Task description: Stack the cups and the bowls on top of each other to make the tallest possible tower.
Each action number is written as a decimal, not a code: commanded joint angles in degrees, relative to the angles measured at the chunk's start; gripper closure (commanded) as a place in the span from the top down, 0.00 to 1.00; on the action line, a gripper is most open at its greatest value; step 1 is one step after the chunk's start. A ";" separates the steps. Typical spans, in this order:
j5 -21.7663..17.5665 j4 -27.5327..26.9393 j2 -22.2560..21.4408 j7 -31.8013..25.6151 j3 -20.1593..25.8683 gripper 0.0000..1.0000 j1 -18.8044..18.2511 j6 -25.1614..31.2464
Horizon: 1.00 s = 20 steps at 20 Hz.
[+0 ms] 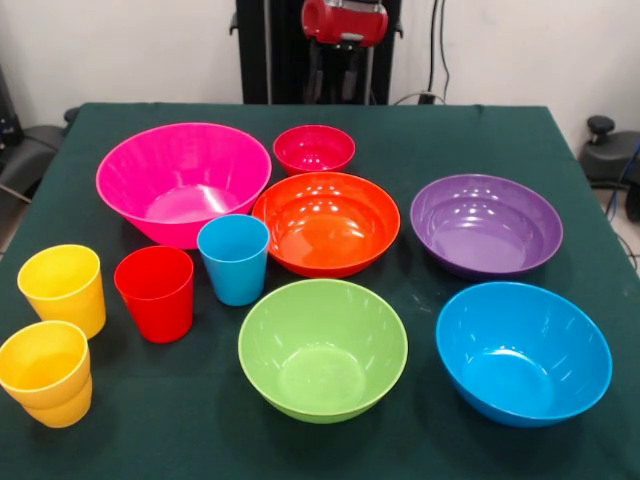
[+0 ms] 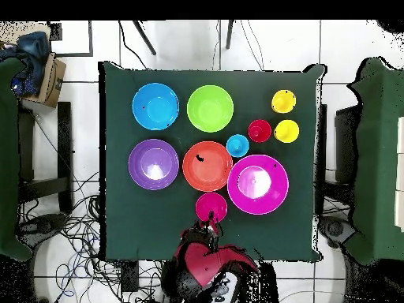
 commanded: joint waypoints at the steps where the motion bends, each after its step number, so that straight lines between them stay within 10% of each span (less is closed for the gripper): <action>1: 10.17 1.78 0.40 12.08 -5.71 1.00 5.84 -1.13; 4: 8.30 0.93 -2.20 10.60 -4.86 1.00 3.26 1.09; 9: -1.13 -0.67 -14.14 6.51 8.79 1.00 -16.29 11.86; 20: 3.02 -3.76 -22.49 -9.85 42.61 1.00 -54.24 28.22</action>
